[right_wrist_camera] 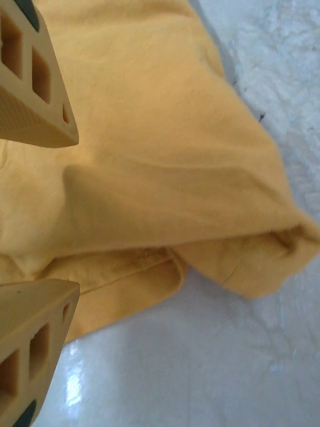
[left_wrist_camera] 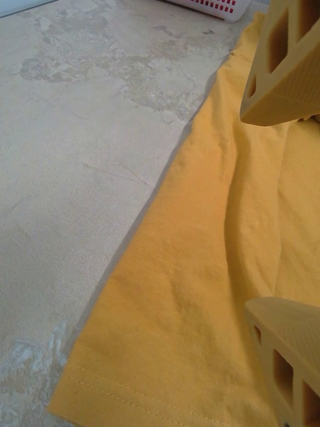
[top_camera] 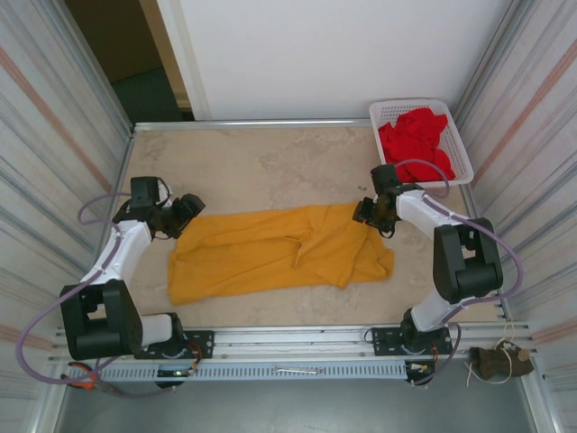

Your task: Fold the inside-out t-shirt

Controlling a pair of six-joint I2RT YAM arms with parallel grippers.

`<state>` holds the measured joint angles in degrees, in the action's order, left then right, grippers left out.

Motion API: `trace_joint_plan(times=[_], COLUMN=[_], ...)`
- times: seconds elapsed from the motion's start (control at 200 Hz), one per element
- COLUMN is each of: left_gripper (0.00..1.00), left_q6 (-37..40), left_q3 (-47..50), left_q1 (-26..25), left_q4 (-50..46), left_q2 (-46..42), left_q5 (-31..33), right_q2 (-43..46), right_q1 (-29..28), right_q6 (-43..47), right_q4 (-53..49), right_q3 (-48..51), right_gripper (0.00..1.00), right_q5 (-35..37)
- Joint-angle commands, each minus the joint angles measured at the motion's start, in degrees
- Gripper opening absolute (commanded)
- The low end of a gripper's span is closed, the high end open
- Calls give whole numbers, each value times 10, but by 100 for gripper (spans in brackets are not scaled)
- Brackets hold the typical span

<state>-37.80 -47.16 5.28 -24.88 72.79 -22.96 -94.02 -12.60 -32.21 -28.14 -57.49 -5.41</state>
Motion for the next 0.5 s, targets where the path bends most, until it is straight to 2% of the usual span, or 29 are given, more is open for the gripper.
trace_joint_plan(times=[0.0,0.06,0.14,0.19,0.456,0.491], left_gripper=[69,69,69,69,70,69], left_q6=[-3,-4,-4,-4,-5,-4], left_q3=[-16,-17,-18,-19,-18,-18], left_q1=[1,1,1,1,1,1], left_q4=[-10,-9,-9,-7,-5,-6], left_q2=[-8,-6,-5,-4,0,0], left_q5=[-7,-7,-6,-7,-7,-8], right_q2=[-16,-21,-24,-25,-92,-106], right_q1=[5,8,17,26,60,61], right_q6=[13,15,23,27,69,74], right_q4=[17,19,17,14,-42,-49], right_q3=[-16,-20,-31,-41,-151,-161], right_gripper=[45,34,11,0,0,10], right_q5=[-37,-43,-46,-49,-50,-46])
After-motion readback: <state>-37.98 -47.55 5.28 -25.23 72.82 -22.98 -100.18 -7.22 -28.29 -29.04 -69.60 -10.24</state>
